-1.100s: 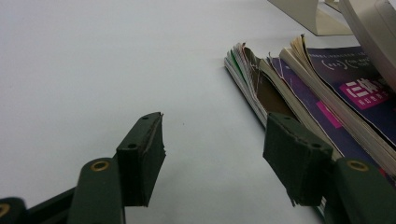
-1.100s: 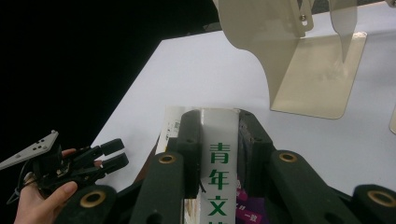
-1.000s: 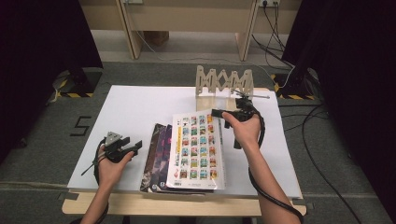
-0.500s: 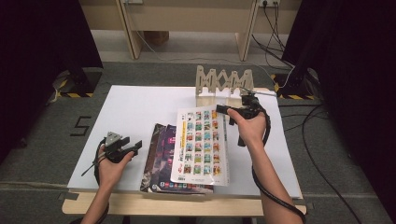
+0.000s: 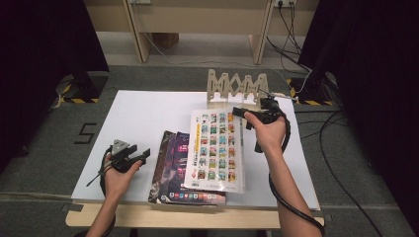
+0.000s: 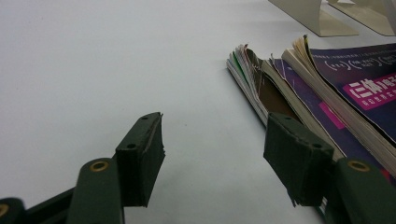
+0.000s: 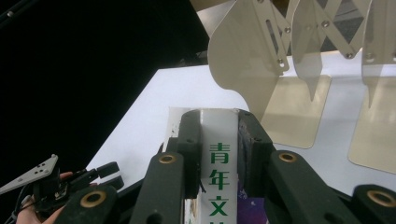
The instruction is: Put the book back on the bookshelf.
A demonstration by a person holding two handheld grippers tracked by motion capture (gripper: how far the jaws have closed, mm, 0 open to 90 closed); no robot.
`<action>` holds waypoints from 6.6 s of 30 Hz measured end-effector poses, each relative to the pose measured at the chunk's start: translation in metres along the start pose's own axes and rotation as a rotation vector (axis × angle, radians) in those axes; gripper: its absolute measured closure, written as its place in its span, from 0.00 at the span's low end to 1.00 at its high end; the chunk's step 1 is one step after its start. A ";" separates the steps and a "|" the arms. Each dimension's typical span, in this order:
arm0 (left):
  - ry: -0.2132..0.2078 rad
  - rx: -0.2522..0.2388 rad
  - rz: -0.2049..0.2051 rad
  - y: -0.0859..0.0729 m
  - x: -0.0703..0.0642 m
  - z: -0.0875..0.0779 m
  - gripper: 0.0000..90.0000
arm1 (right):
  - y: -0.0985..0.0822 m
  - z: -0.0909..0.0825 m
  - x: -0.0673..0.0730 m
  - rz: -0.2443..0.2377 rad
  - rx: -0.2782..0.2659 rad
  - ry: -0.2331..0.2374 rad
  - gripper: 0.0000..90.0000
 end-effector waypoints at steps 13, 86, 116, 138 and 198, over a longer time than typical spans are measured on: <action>-0.001 0.001 0.000 0.000 0.000 0.000 0.41 | 0.007 -0.007 -0.001 -0.007 -0.030 -0.004 0.83; -0.008 -0.009 0.011 0.000 -0.001 0.000 0.42 | 0.047 -0.031 -0.001 -0.044 -0.205 -0.049 0.83; -0.007 -0.008 0.020 0.000 -0.002 0.000 0.42 | 0.063 -0.040 0.005 -0.060 -0.279 -0.074 0.83; -0.010 -0.007 0.018 0.000 -0.002 -0.001 0.42 | 0.078 -0.052 0.010 -0.072 -0.358 -0.087 0.83; -0.014 -0.010 -0.004 0.000 0.000 -0.001 0.42 | 0.101 -0.082 -0.002 -0.139 -0.478 -0.222 0.83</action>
Point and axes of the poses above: each handheld gripper's, and its own axes: z roughly forward along the jaws, y roughly out of its top, x roughly to its left, the point moved 7 cm from there along z, roughly forward along the jaws, and after that the axes turned 4 degrees about y, right-handed, at the moved point
